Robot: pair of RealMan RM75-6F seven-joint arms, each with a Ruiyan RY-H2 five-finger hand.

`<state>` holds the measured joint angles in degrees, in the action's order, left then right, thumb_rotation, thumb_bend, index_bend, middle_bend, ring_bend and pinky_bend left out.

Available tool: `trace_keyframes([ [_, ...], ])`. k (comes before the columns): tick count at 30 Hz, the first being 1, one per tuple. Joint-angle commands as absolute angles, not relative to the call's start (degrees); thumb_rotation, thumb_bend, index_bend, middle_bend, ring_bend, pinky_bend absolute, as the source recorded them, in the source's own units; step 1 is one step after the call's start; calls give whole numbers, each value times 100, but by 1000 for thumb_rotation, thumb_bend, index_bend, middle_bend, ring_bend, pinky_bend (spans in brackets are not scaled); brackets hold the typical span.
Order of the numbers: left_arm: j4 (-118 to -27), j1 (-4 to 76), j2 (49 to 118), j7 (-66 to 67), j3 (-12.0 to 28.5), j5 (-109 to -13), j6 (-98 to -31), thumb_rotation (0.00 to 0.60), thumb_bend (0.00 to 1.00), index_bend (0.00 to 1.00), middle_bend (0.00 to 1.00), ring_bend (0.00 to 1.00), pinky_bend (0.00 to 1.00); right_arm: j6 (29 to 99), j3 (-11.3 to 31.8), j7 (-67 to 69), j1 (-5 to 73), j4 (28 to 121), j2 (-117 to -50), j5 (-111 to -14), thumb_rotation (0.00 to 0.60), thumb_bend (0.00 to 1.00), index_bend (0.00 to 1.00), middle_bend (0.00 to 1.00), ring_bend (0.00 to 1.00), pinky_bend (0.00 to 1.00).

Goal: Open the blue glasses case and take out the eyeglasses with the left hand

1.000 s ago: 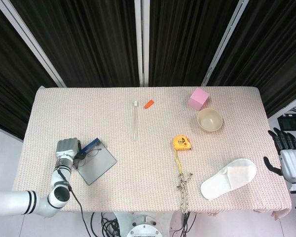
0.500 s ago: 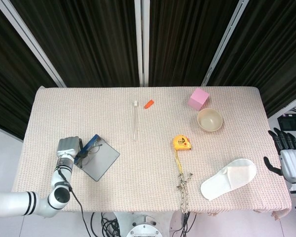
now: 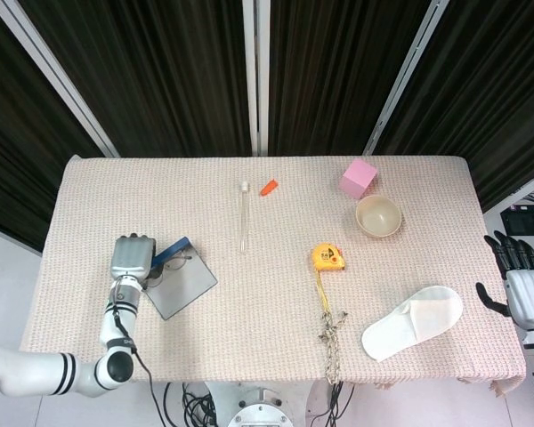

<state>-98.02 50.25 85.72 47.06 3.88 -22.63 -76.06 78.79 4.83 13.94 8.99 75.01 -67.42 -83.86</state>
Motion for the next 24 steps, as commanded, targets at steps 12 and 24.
trace_keyframes([
  [12,-9500,4801,8885,5122,311,-3096,-7941,505,425,583,354,254,333,7871,490,1399,901,7492,-6748,-8375,600,327,0,0,0,0],
  [24,-9037,4628,9106,5365,245,-3752,-8005,549,425,586,354,254,323,7836,485,1409,897,7460,-6754,-8350,600,327,0,0,0,0],
])
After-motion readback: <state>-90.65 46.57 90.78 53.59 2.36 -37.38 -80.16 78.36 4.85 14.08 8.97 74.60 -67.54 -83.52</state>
